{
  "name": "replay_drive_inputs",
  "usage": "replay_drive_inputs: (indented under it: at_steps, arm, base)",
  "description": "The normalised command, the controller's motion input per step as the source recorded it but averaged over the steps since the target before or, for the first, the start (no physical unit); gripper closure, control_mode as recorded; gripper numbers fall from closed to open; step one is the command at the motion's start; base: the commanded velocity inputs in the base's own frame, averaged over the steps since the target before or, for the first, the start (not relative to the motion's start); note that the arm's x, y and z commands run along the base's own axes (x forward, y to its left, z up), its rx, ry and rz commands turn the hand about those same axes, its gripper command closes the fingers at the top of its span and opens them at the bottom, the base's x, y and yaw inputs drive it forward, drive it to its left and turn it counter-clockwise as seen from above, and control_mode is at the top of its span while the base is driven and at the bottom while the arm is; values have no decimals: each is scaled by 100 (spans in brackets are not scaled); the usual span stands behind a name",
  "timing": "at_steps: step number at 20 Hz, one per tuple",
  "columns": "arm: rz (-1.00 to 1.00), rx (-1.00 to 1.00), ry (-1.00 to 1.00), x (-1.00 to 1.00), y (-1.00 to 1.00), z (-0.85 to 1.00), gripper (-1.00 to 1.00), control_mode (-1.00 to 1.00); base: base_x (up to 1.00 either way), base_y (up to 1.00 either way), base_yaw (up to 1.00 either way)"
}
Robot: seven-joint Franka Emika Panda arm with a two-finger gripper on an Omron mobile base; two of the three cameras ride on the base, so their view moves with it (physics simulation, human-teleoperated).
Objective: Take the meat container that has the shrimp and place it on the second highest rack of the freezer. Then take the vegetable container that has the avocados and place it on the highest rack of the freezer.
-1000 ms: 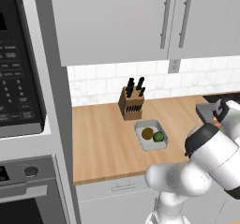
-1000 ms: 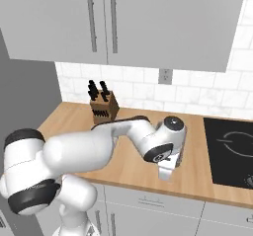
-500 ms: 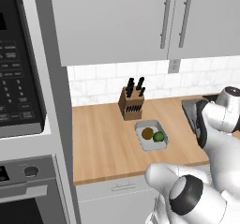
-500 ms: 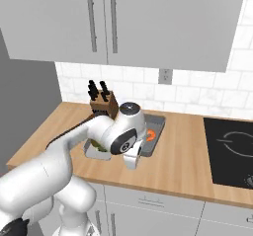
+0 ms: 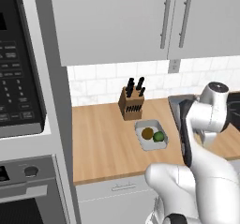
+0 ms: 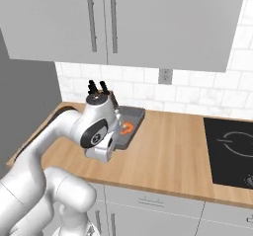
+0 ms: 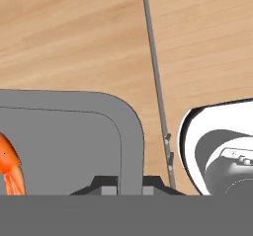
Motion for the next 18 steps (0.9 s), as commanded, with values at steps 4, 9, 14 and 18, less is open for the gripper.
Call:
replay_drive_inputs:
  at_steps: [4, 9, 14, 18]
  arm:
    - [3, 7, 1, 0, 69, 35, 100, -100]
    - [11, 1, 7, 0, 78, 19, 100, -100]
    - [15, 10, 13, 2, 25, 26, 100, -100]
    - [6, 6, 1, 5, -10, 2, 100, -100]
  base:
    - [0, 0, 0]
    - [0, 0, 0]
    - [0, 0, 0]
    - [0, 0, 0]
